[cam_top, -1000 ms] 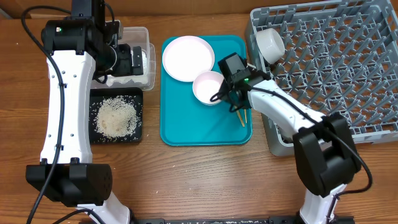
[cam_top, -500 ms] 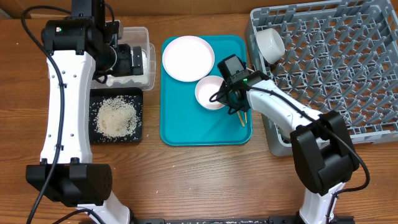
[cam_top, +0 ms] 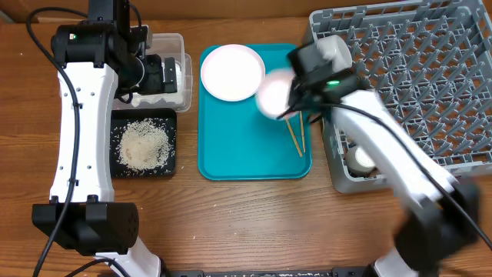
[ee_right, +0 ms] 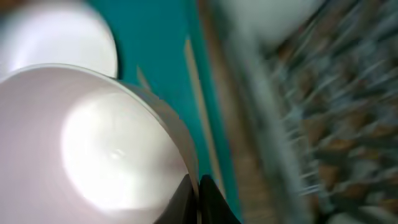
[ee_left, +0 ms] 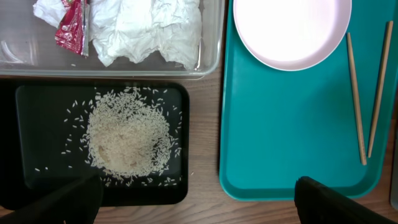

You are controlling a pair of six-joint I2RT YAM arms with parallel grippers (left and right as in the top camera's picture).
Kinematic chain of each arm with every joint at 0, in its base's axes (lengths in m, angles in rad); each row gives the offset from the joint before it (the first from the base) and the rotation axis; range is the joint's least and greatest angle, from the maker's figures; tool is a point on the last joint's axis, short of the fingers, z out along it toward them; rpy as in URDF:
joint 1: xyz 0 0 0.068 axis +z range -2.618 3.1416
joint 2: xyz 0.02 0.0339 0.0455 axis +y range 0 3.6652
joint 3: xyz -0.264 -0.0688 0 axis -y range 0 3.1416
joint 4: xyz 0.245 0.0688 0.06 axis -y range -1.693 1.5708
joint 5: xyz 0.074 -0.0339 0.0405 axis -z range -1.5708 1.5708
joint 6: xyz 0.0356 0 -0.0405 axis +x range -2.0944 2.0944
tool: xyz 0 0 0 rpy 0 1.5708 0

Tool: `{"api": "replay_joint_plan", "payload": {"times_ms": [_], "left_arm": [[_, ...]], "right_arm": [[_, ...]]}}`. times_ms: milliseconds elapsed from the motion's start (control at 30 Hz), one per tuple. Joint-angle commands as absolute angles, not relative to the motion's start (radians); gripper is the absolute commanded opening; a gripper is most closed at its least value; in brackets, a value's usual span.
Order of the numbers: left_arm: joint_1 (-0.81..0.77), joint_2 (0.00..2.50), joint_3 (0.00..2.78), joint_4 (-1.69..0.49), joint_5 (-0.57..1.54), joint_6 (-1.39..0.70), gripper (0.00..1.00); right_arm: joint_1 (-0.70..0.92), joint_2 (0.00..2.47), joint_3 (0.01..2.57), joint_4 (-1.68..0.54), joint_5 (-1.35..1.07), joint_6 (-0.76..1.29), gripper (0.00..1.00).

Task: Sort waste into correct bins and load items into the dishwasher
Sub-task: 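Lift the pink bowl and place it in the dish rack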

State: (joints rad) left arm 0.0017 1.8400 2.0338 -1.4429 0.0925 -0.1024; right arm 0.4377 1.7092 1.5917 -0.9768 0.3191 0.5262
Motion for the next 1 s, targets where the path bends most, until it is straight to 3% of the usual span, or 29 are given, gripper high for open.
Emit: {"api": "replay_joint_plan", "payload": {"times_ms": [0, 200, 433, 967], "left_arm": [[0.000, 1.821, 2.049, -1.439, 0.086, -0.101, 1.00], [0.000, 1.821, 2.049, -1.439, 0.086, -0.101, 1.00], [0.000, 1.821, 2.049, -1.439, 0.086, -0.101, 1.00], [0.000, 1.821, 2.049, -1.439, 0.086, -0.101, 1.00]], "right_arm": [[0.430, 1.525, 1.642, -0.994, 0.729, 0.367, 0.04], [0.430, 1.477, 1.639, -1.061, 1.105, 0.171, 0.04], [0.430, 1.564, 1.566, -0.976, 1.482, 0.167, 0.04], [0.408, 1.947, 1.470, -0.952, 1.507, 0.217, 0.04]]}}
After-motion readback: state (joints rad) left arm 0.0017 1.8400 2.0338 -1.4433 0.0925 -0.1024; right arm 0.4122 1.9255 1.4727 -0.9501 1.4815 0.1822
